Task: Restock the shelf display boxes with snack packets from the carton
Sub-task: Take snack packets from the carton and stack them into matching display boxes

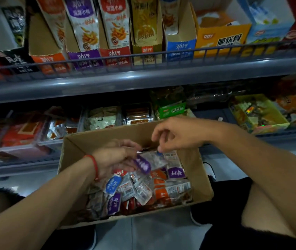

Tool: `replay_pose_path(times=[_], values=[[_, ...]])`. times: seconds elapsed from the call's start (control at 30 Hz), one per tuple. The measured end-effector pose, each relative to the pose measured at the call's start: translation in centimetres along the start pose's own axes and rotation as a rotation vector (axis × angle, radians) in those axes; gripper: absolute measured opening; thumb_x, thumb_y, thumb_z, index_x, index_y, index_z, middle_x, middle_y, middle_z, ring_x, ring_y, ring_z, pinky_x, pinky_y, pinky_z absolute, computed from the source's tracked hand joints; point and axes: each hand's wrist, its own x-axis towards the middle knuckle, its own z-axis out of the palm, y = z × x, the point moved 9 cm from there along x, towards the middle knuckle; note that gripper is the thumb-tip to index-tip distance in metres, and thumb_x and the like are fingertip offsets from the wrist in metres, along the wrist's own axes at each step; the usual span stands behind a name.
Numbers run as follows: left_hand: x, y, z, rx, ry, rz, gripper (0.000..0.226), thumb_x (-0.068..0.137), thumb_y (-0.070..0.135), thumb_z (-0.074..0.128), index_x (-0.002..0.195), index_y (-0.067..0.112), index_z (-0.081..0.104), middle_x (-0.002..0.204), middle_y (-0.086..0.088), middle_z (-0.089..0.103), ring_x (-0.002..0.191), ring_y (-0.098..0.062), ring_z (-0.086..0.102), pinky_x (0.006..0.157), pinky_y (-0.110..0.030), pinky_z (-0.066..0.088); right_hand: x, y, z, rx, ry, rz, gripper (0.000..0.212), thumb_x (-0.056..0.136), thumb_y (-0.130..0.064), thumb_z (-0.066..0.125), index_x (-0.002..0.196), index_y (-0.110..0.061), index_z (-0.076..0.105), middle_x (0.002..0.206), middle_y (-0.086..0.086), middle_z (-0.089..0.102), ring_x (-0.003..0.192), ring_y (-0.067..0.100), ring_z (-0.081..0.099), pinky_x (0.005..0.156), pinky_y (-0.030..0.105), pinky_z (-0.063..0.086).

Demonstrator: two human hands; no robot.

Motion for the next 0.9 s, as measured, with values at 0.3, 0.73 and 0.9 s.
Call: replay_pose_path(times=[0.3,0.73,0.9], values=[[-3.7,5.6,-2.8,-0.407,0.177,0.176,0.029,0.097,0.03,0.061,0.106,0.003,0.067,0.07,-0.011,0.062,0.061,-0.022,0.063,0.059,-0.031,0.056,1.6,-2.2,-1.5,0.238,0.272,-0.034,0.022,0.102,-0.024,0.058,0.125,-0.023,0.06,0.102,-0.003,0.072,0.08,0.009,0.074,0.071,0.03,0.062],[-6.6,7.5,-3.7,-0.112,0.116,0.406,0.004,0.092,0.003,0.067,0.095,0.001,0.068,0.082,-0.013,0.072,0.073,-0.019,0.067,0.063,-0.025,0.056,-0.2,-1.2,-5.2,1.013,0.395,-0.018,0.034,0.093,-0.017,0.065,0.125,-0.008,0.062,0.108,0.014,0.076,0.101,0.031,0.074,0.079,0.037,0.064],[-7.8,9.3,-5.8,0.011,0.163,0.497,0.006,0.085,0.012,0.076,0.08,0.012,0.074,0.077,-0.011,0.073,0.067,-0.017,0.064,0.063,-0.026,0.054,-1.2,-2.2,-8.0,0.834,0.582,-0.049,0.024,0.095,-0.024,0.064,0.114,-0.009,0.068,0.099,0.012,0.077,0.09,0.026,0.074,0.072,0.028,0.062]])
